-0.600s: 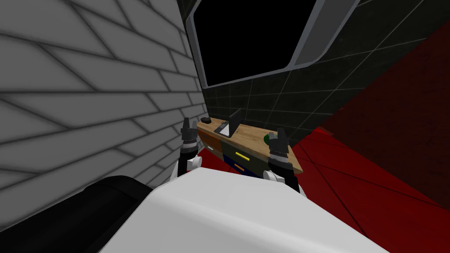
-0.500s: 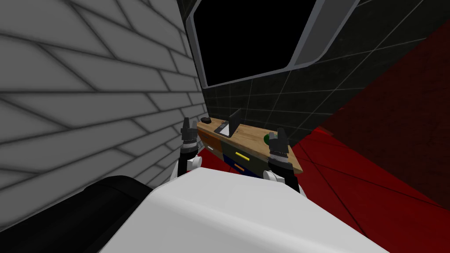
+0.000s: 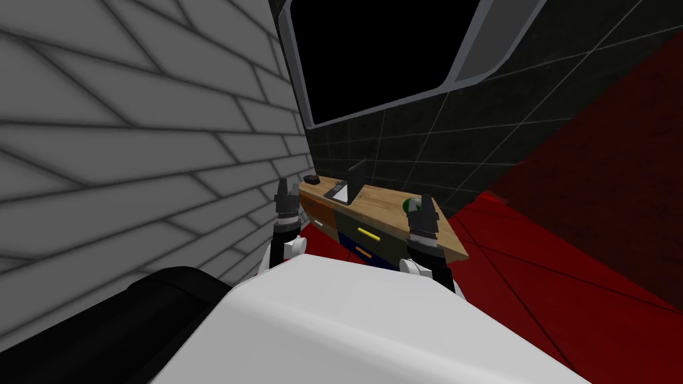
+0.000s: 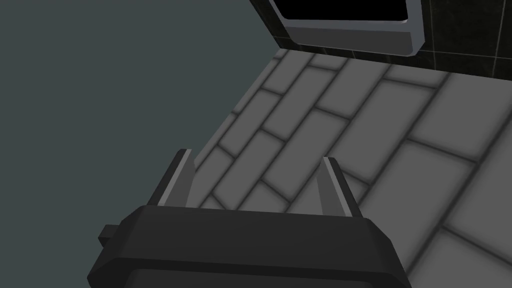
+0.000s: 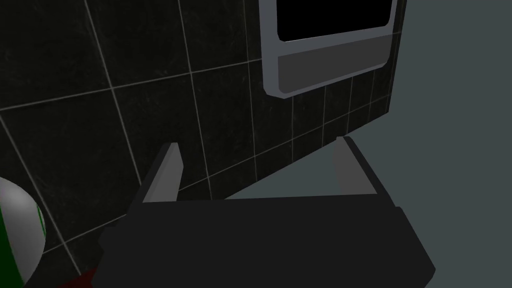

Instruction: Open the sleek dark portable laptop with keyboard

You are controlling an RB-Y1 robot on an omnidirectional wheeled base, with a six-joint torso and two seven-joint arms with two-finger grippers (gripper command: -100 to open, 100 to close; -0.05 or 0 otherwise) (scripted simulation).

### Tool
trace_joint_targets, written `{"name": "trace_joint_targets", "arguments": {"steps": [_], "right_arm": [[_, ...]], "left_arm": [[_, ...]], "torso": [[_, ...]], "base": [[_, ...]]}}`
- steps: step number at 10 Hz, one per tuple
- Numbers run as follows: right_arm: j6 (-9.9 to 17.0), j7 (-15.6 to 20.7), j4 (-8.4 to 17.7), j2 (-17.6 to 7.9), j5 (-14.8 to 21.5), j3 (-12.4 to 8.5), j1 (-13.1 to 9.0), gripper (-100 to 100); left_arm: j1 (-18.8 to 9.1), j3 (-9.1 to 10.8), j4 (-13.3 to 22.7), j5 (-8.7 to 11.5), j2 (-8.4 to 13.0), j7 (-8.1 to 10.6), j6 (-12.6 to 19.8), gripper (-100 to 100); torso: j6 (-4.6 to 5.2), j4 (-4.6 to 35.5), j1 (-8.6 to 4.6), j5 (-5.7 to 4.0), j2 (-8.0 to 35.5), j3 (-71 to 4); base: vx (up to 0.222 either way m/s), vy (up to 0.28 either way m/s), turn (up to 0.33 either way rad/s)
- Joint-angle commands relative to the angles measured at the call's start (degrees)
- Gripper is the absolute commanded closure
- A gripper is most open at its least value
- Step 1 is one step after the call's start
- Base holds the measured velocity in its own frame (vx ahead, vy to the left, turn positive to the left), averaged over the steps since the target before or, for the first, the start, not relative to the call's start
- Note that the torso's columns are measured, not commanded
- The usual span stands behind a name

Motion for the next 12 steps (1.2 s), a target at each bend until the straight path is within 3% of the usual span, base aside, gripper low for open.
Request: {"name": "trace_joint_targets", "arguments": {"steps": [1, 3, 4, 6, 12], "right_arm": [[0.0, 0.0, 0.0, 0.0, 0.0, 0.0, 0.0, 0], [0.0, 0.0, 0.0, 0.0, 0.0, 0.0, 0.0, 0], [0.0, 0.0, 0.0, 0.0, 0.0, 0.0, 0.0, 0], [0.0, 0.0, 0.0, 0.0, 0.0, 0.0, 0.0, 0], [0.0, 0.0, 0.0, 0.0, 0.0, 0.0, 0.0, 0]], "left_arm": [[0.0, 0.0, 0.0, 0.0, 0.0, 0.0, 0.0, 0], [0.0, 0.0, 0.0, 0.0, 0.0, 0.0, 0.0, 0], [0.1, 0.26, 0.0, -0.1, 2.2, 0.2, 0.6, -100], [0.4, 0.86, 0.0, -0.3, 5.2, 0.65, 2.1, -100], [1.9, 4.19, -0.3, -1.5, 13.1, 3.18, 10.4, -100]], "torso": [[0.0, 4.2, 0.0, 0.0, 4.2, -8.5], [0.0, 12.7, 0.0, 0.0, 12.7, -25.4], [0.0, 16.9, 0.0, 0.0, 16.9, -33.8], [0.0, 19.4, -0.03, -0.01, 19.4, -38.9], [0.0, 19.6, -0.03, -0.01, 19.6, -39.2]], "base": [[0.0, 0.0, 0.0], [0.0, 0.0, 0.0], [0.004, -0.007, -0.036], [-0.007, -0.018, -0.07], [-0.007, -0.039, -0.127]]}}
